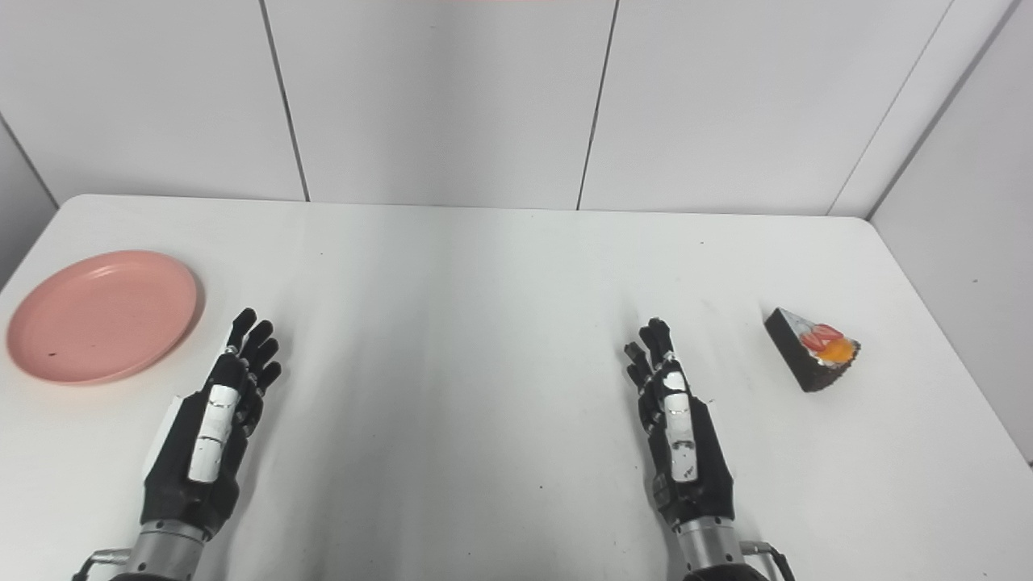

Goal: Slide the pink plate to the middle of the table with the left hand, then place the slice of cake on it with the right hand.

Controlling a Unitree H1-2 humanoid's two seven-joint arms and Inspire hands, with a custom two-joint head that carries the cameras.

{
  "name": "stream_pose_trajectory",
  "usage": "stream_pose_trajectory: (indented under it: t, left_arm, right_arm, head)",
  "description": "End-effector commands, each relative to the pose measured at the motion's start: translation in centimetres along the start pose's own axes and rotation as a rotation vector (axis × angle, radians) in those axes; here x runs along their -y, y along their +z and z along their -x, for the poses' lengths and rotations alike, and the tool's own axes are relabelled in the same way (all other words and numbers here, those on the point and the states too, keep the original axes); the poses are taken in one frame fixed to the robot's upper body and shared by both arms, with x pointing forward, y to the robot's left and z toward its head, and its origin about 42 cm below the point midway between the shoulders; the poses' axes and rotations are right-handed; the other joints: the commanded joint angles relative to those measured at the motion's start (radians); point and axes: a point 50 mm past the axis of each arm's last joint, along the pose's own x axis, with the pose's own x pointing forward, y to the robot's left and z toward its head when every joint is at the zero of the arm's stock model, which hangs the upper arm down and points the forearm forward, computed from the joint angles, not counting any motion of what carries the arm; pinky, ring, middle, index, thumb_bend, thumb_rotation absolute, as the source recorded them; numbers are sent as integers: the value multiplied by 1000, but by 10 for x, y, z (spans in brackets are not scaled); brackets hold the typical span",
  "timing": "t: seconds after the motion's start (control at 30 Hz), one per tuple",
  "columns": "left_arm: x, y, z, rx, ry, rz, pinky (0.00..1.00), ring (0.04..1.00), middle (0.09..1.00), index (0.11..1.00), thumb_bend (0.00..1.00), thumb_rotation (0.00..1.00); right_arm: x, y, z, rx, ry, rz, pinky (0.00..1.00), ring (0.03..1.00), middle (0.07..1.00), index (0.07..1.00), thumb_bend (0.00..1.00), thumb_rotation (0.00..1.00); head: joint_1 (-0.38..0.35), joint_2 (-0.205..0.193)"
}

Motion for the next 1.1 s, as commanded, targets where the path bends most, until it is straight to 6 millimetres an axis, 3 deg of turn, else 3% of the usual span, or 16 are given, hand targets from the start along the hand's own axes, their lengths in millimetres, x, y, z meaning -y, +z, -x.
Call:
stream_pose_trajectory:
  t: [0.0,1.07]
  left_arm:
    - [1,12,-5,63,-19,-13,995,1000,1000,1000,788,889]
    - [-1,12,-5,59,-20,-23,983,1000,1000,1000,783,875]
  right_arm:
    - [-3,12,-6,50,9,-1,992,946,973,969,777,957]
    - [-5,14,-7,46,18,-9,987,943,953,941,783,947]
  head:
    - [2,1]
    - [0,1]
